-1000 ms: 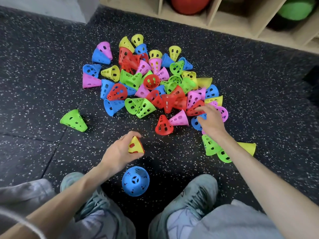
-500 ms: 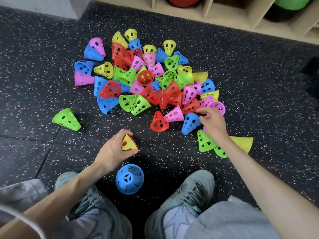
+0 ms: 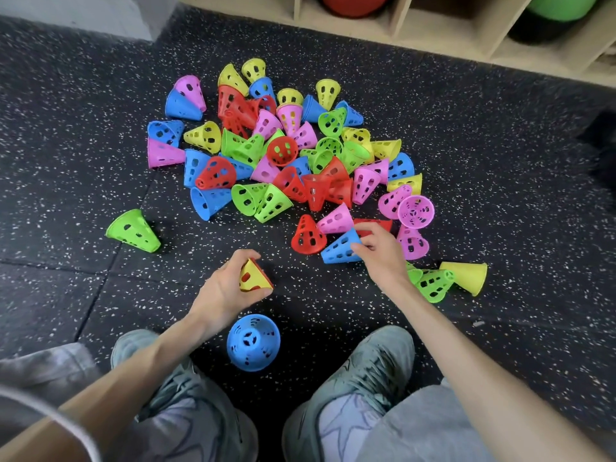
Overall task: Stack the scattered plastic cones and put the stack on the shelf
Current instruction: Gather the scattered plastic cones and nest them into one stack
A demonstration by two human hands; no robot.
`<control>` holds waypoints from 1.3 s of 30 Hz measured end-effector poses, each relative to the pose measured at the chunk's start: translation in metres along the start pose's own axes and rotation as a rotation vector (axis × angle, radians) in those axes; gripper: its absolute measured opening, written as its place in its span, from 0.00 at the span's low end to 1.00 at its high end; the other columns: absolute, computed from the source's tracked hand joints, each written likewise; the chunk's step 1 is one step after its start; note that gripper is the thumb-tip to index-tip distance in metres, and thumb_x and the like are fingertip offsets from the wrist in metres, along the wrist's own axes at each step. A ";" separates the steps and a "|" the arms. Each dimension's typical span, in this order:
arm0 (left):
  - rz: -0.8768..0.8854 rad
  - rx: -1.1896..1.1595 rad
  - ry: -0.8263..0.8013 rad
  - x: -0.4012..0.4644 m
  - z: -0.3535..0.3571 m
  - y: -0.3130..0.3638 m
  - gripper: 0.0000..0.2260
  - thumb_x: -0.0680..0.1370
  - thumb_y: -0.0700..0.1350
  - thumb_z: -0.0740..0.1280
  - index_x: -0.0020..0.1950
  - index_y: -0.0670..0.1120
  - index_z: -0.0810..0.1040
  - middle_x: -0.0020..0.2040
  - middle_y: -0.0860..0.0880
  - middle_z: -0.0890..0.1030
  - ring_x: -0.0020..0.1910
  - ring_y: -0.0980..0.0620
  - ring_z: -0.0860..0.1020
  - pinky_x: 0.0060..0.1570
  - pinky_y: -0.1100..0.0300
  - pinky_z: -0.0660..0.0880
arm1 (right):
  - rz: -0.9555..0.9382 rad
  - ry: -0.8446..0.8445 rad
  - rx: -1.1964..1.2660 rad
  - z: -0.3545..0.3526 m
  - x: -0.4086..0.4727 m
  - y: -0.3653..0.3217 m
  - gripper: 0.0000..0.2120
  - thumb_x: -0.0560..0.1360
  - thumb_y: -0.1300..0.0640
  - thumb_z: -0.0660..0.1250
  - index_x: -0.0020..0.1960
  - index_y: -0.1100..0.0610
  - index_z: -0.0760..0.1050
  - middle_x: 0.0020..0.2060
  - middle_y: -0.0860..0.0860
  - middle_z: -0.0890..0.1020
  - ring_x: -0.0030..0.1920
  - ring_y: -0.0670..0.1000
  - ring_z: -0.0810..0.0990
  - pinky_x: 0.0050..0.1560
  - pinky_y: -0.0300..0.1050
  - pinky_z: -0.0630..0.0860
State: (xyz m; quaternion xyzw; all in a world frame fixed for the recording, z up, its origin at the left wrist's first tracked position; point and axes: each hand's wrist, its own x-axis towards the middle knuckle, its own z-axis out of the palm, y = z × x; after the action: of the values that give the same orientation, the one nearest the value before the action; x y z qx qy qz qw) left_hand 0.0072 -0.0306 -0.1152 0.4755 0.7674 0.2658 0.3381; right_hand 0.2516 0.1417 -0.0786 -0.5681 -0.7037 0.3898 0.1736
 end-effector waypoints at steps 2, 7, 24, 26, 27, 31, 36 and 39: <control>0.025 -0.047 0.021 0.001 0.002 0.004 0.32 0.72 0.53 0.79 0.69 0.60 0.65 0.57 0.54 0.80 0.53 0.52 0.79 0.56 0.52 0.77 | -0.034 -0.026 0.057 0.010 -0.009 -0.011 0.12 0.78 0.60 0.69 0.61 0.51 0.78 0.44 0.42 0.86 0.50 0.47 0.84 0.58 0.55 0.78; 0.084 -0.167 0.046 0.003 0.001 0.025 0.38 0.70 0.50 0.81 0.73 0.62 0.63 0.66 0.61 0.78 0.57 0.61 0.79 0.57 0.64 0.74 | -0.077 -0.089 0.192 0.030 -0.028 -0.040 0.15 0.77 0.59 0.70 0.62 0.49 0.78 0.42 0.42 0.86 0.49 0.42 0.84 0.56 0.51 0.79; 0.320 -0.132 0.092 -0.008 -0.014 0.110 0.29 0.70 0.52 0.80 0.68 0.63 0.72 0.52 0.59 0.82 0.50 0.59 0.79 0.55 0.53 0.78 | -0.196 -0.257 0.303 -0.033 -0.063 -0.080 0.12 0.80 0.64 0.67 0.60 0.54 0.83 0.52 0.50 0.86 0.54 0.48 0.84 0.52 0.48 0.84; 0.337 -0.105 0.081 -0.013 -0.013 0.123 0.29 0.71 0.53 0.80 0.68 0.62 0.71 0.51 0.58 0.81 0.49 0.58 0.78 0.54 0.52 0.78 | -0.166 -0.228 0.271 -0.052 -0.065 -0.071 0.12 0.81 0.63 0.66 0.59 0.51 0.83 0.52 0.45 0.86 0.54 0.44 0.84 0.50 0.44 0.83; 0.348 -0.087 0.072 -0.016 -0.011 0.129 0.29 0.71 0.54 0.79 0.69 0.62 0.71 0.51 0.57 0.81 0.48 0.57 0.78 0.53 0.51 0.78 | -0.128 -0.209 0.265 -0.060 -0.066 -0.063 0.12 0.81 0.63 0.66 0.59 0.50 0.83 0.50 0.46 0.87 0.52 0.45 0.84 0.50 0.43 0.83; 0.442 0.063 0.042 -0.026 -0.003 0.146 0.29 0.73 0.57 0.77 0.70 0.65 0.67 0.50 0.61 0.76 0.46 0.55 0.76 0.50 0.50 0.78 | 0.088 -0.035 0.311 -0.079 -0.066 -0.019 0.13 0.82 0.65 0.62 0.60 0.54 0.81 0.44 0.55 0.87 0.43 0.52 0.86 0.46 0.43 0.82; 0.422 0.134 -0.003 -0.029 0.001 0.137 0.30 0.74 0.58 0.76 0.72 0.64 0.67 0.48 0.64 0.73 0.43 0.64 0.74 0.49 0.52 0.78 | 0.243 -0.023 0.032 -0.070 -0.065 0.037 0.14 0.80 0.63 0.63 0.62 0.52 0.81 0.42 0.53 0.85 0.36 0.52 0.82 0.48 0.53 0.83; 0.383 0.119 0.000 -0.025 -0.001 0.133 0.30 0.73 0.58 0.76 0.71 0.65 0.67 0.49 0.60 0.77 0.42 0.59 0.76 0.49 0.51 0.78 | 0.208 -0.087 -0.273 -0.070 -0.066 0.046 0.15 0.80 0.61 0.64 0.63 0.47 0.79 0.44 0.49 0.82 0.28 0.48 0.75 0.33 0.44 0.72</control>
State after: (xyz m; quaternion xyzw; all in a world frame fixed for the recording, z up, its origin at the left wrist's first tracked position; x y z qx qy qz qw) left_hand 0.0873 0.0004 -0.0111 0.6320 0.6773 0.2796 0.2524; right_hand 0.3492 0.1071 -0.0551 -0.6386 -0.6946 0.3306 0.0229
